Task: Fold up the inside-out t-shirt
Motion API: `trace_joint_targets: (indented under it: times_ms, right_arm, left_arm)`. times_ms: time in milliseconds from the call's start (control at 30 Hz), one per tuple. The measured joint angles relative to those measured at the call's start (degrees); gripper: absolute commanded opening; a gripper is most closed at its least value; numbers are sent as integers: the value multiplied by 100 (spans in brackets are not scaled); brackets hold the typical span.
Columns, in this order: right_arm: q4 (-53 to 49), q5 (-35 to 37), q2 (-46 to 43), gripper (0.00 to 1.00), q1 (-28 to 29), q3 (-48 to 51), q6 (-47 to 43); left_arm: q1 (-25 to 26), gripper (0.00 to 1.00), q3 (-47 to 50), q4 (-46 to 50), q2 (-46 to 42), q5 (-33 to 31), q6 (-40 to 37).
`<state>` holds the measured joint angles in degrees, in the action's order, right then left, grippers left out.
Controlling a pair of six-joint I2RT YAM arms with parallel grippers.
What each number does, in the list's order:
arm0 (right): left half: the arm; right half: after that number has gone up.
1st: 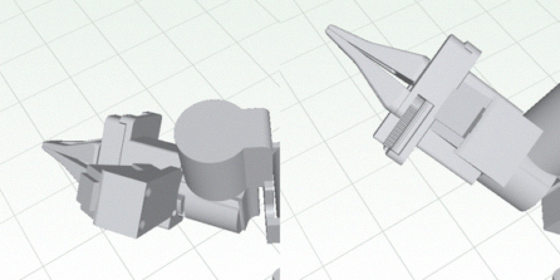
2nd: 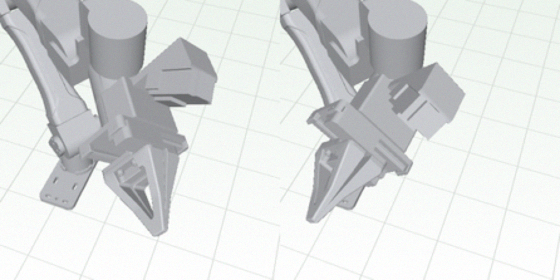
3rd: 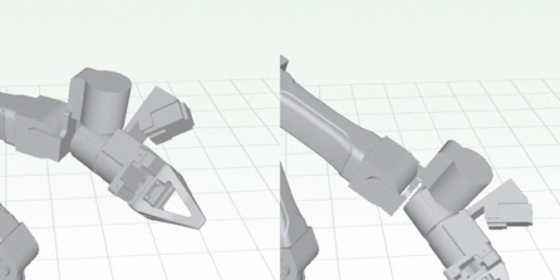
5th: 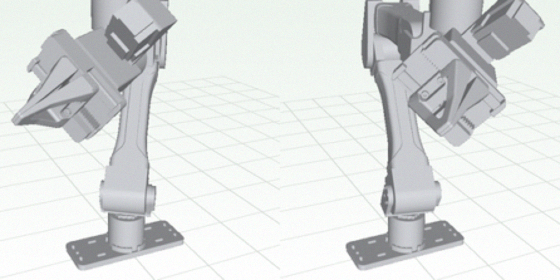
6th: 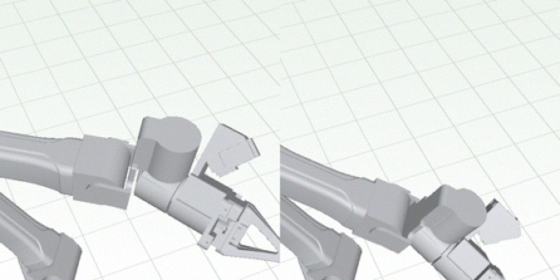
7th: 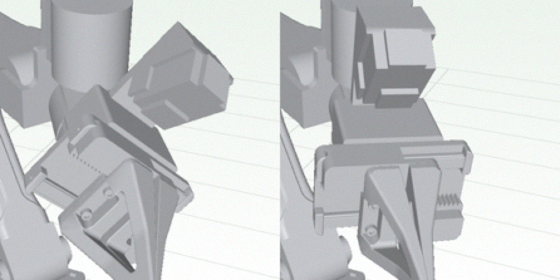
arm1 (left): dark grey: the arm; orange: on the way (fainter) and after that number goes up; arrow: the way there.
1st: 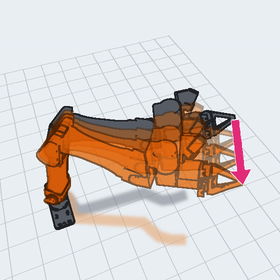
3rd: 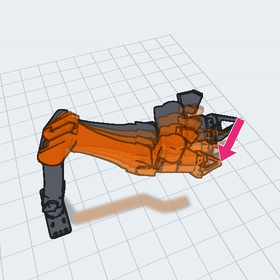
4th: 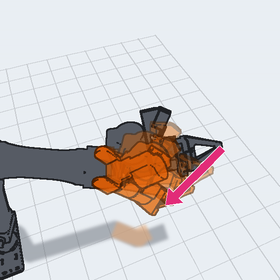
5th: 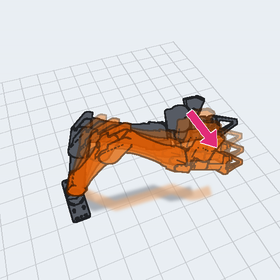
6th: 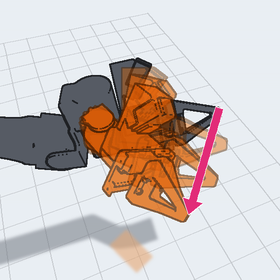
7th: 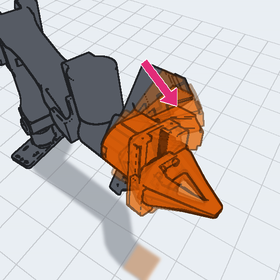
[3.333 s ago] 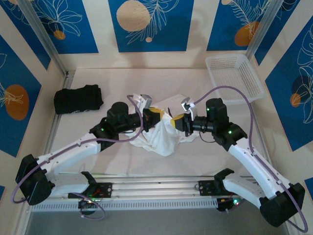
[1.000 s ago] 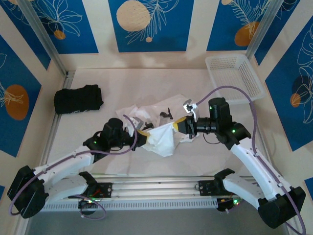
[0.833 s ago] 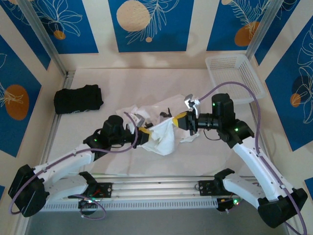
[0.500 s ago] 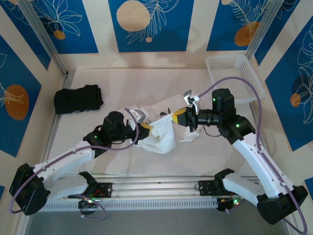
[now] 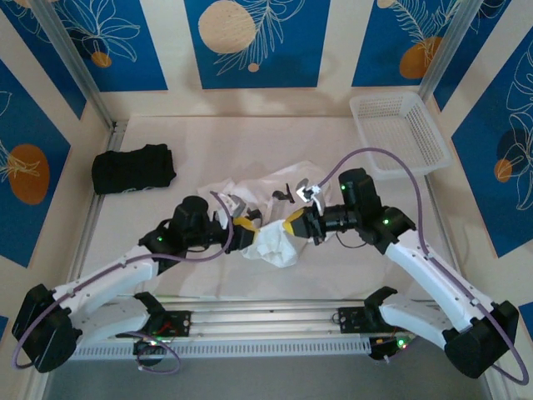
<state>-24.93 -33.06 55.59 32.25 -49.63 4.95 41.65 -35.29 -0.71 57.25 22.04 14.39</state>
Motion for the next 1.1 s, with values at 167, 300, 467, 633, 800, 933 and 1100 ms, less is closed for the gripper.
trace_joint_targets:
  times_ms: [167, 300, 467, 633, 800, 933, 1100]
  right_arm:
    - [184, 278, 24, 0, 634, 621, 291]
    - [310, 702, 249, 0, 1099, 1196, 719]
    - [184, 1207, 560, 0, 1261, 1558, 1169]
    - [-33, 1624, 560, 0, 1244, 1580, 1665]
    - [-146, 1832, 557, 0, 1134, 1742, 2223]
    - [-214, 1880, 372, 0, 1117, 2022, 2632]
    - [-251, 1860, -142, 0, 1123, 2321, 2999]
  left_arm:
    - [0, 49, 0, 332, -271, -540, 229]
    - [0, 52, 17, 577, -273, -673, 487]
    - [63, 53, 142, 632, -258, -662, 723]
    - [367, 55, 166, 605, 142, -616, 868]
    - [785, 56, 160, 415, 946, -551, 1005]
    - [1106, 56, 63, 289, 1565, -479, 1086]
    - [1502, 57, -46, 72, 1884, -455, 1185]
